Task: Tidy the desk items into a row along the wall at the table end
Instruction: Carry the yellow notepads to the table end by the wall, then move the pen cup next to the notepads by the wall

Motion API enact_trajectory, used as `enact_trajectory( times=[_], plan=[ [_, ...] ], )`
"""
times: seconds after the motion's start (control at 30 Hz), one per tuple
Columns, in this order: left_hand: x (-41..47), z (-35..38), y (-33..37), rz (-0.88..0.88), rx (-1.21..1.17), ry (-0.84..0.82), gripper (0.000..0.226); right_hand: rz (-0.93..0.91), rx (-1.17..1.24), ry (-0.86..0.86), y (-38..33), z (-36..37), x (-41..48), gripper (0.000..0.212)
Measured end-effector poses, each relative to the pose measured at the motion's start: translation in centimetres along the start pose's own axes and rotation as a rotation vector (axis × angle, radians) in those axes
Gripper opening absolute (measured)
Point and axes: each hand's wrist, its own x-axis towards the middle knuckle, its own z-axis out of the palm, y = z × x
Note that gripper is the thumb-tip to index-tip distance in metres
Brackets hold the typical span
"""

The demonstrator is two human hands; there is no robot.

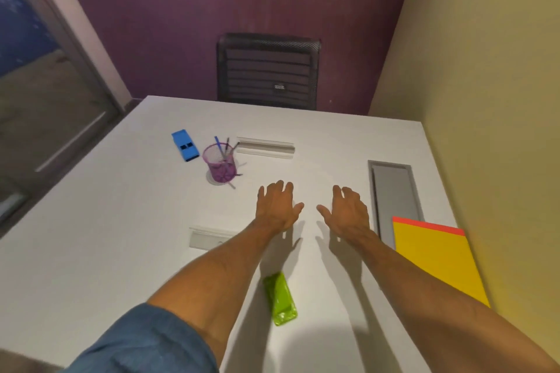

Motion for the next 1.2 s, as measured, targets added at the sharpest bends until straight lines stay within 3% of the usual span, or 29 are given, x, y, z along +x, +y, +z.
enact_trajectory(
  times=[0.27, 0.5, 0.73, 1.0, 1.2],
  plan=[
    [0.3, -4.1, -13.8, -0.080, 0.035, 0.057, 0.076, -0.103, 0.014, -0.034, -13.2, 2.0, 3.1, 0.065],
    [2.4, -5.1, -23.8, -0.143, 0.091, 0.000, 0.083, -0.139, 0.015, -0.039, -21.9, 4.5, 7.5, 0.080],
    [5.5, -4.1, -29.6, -0.107, 0.119, -0.035, 0.085, -0.249, -0.072, 0.153, -27.2, 5.4, 13.1, 0.086],
    [8.2, -1.2, -32.1, -0.065, 0.094, -0.082, 0.084, -0.227, -0.378, -0.145, -30.5, 6.4, 18.5, 0.108],
    [8.7, -0.1, -33.2, -0.061, 0.131, -0.117, 0.083, -0.157, -0.408, -0.245, -31.5, 7.4, 19.7, 0.131]
  ],
)
